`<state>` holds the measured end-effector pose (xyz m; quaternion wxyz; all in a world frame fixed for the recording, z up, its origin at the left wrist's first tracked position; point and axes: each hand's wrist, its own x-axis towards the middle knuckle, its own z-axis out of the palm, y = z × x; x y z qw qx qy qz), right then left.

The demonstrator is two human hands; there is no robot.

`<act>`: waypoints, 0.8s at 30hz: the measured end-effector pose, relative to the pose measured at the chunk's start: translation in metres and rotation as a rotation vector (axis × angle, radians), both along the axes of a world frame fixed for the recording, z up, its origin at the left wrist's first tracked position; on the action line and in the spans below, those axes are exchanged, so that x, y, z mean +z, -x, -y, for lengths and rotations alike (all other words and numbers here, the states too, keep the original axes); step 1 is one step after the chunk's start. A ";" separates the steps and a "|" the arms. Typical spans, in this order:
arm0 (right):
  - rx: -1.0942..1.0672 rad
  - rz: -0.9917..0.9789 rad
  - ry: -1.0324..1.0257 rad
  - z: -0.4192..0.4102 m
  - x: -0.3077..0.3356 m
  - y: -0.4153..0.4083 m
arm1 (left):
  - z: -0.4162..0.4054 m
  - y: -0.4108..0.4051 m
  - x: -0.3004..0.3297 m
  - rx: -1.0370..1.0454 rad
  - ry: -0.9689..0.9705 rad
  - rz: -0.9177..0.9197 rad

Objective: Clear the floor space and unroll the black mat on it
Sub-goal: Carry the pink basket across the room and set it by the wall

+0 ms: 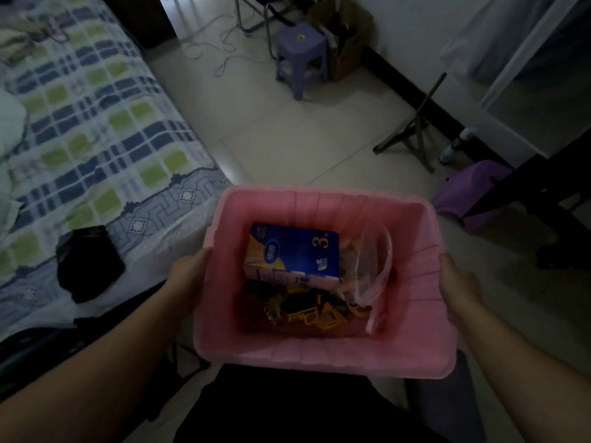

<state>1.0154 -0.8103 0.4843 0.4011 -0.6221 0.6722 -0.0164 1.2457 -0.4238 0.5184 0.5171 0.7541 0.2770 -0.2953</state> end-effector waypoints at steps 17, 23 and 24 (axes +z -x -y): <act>0.003 -0.097 0.033 0.103 -0.003 -0.199 | 0.110 -0.226 -0.026 -0.021 -0.004 -0.088; -0.028 -0.102 0.040 0.137 0.003 -0.273 | 0.155 -0.318 -0.014 -0.056 0.019 -0.065; -0.023 -0.111 0.046 0.143 0.004 -0.283 | 0.164 -0.330 -0.012 -0.059 0.027 -0.066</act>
